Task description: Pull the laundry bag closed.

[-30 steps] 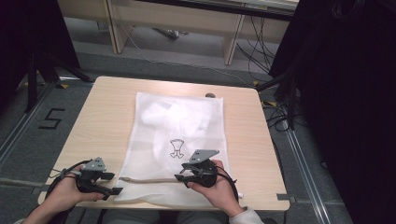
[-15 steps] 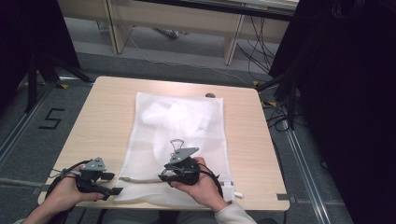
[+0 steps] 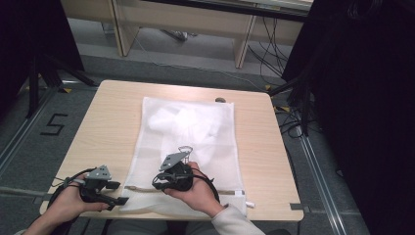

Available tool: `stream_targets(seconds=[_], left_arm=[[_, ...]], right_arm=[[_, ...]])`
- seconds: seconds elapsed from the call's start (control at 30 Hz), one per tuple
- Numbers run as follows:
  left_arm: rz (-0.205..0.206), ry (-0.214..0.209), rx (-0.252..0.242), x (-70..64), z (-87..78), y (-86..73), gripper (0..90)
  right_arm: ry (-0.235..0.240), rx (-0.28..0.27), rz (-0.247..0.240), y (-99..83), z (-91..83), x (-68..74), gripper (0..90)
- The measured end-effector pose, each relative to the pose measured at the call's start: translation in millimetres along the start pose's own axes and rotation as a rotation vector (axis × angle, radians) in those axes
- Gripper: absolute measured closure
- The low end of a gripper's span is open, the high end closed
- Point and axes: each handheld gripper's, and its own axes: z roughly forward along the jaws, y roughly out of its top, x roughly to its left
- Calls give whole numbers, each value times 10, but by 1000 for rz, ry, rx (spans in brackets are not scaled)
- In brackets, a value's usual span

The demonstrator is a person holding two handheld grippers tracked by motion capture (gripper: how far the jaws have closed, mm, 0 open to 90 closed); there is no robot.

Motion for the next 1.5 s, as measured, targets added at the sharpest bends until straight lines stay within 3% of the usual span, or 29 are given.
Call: stream_targets(seconds=[0.67, 0.73, 0.77, 1.03, 1.33, 1.4, 1.5], left_arm=[[-2, -3, -2, 13, -8, -5, 294], [-4, -3, -4, 13, -8, -6, 294], [-28, -5, -9, 4, 1, -10, 295], [-25, -5, -6, 7, -2, -10, 295], [-29, -6, -7, 5, 1, -7, 296], [-31, -7, -9, 5, 2, -7, 296], [-32, -8, -10, 5, 3, -6, 296]], right_arm=[[60, 27, 1, 280, 364, 36, 720], [60, 29, 16, 283, 374, 44, 722], [59, 29, 3, 302, 408, 29, 726], [67, 45, 21, 350, 541, 49, 733], [81, 65, -8, 349, 707, 51, 732], [79, 81, 14, 342, 716, 73, 730], [93, 78, 7, 349, 738, 85, 728]])
